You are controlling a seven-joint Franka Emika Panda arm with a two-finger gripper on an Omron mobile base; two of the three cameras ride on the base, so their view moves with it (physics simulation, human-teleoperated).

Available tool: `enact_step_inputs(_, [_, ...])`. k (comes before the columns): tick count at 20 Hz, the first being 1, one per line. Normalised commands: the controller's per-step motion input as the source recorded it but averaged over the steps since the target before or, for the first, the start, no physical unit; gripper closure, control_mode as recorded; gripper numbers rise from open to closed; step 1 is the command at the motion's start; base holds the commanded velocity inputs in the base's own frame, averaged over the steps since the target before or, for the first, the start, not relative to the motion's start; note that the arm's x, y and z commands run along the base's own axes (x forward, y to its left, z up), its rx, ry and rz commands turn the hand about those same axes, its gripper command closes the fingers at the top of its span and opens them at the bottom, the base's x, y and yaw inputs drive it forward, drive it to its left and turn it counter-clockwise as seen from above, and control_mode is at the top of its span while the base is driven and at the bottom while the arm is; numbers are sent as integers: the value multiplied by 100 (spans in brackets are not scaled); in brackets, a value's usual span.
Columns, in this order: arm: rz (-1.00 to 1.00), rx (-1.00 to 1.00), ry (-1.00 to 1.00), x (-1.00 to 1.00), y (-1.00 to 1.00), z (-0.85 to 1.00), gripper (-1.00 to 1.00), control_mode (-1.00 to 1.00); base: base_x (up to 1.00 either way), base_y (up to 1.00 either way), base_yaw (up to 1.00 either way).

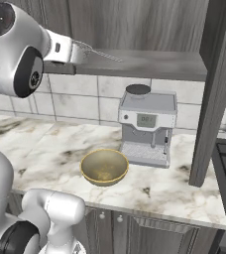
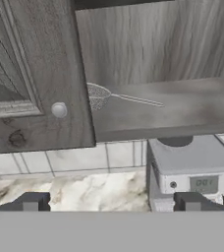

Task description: Open the cabinet and setup a tea strainer by placing it in the bowl upright.

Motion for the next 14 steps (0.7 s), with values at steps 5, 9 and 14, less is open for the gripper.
enact_step_inputs(5, [0, -2, -6, 0, 14, 25, -100, -100, 0, 0, 0])
enact_step_inputs(9, [-1, 0, -4, 1, 34, -3, -100, -100, 0, 0, 0])
enact_step_inputs(14, [-1, 0, 0, 16, 39, -5, -100, -100, 0, 0, 0])
